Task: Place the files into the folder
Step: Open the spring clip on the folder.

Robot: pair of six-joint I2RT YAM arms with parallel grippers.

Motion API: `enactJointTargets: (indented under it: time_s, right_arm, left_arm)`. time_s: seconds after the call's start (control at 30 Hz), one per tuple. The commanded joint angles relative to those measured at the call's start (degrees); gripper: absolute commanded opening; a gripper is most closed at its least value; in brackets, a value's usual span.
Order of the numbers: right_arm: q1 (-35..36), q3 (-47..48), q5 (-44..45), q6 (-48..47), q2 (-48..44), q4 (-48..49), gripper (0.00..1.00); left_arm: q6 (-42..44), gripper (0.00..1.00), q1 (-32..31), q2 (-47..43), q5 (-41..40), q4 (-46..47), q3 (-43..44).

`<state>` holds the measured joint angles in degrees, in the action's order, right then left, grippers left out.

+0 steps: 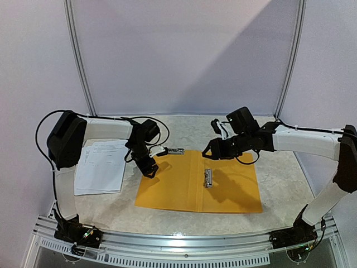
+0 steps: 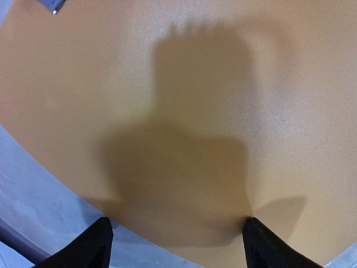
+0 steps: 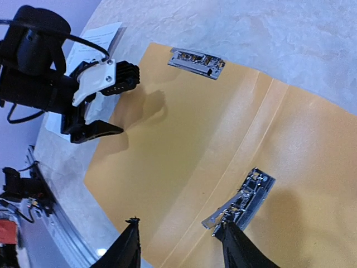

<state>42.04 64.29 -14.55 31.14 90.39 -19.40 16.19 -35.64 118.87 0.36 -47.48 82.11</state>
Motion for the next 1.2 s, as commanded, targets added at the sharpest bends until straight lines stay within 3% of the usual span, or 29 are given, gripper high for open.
enactJointTargets:
  time_s: [0.0, 0.1, 0.27, 0.4, 0.7, 1.17]
  right_arm:
    - [2.5, -6.7, 6.4, -27.2, -3.2, 2.4, 0.58]
    - [3.3, -13.0, 2.0, -48.2, -5.9, 10.7, 0.65]
    - [3.4, -16.8, 3.0, -66.9, -6.0, 17.0, 0.72]
    - [3.4, -13.1, 6.3, -70.3, 0.5, 15.3, 0.70]
    - [0.1, -6.1, 1.8, -70.4, 9.5, 13.5, 0.42]
    - [-4.9, 2.0, 0.7, -71.4, 18.3, 12.2, 0.38]
  left_arm:
    - [0.7, 0.83, -1.7, 8.0, -4.5, -0.3, -4.1]
    - [0.7, 0.83, -1.7, 8.0, -4.5, -0.3, -4.0]
    - [0.8, 0.83, -1.7, 8.1, -4.4, -0.5, -4.0]
    - [0.7, 0.83, -1.7, 8.4, -4.5, -0.7, -3.8]
    - [0.8, 0.83, -1.7, 8.6, -4.4, -0.7, -3.6]
    - [0.9, 0.83, -1.7, 9.2, -4.3, -1.4, -3.0]
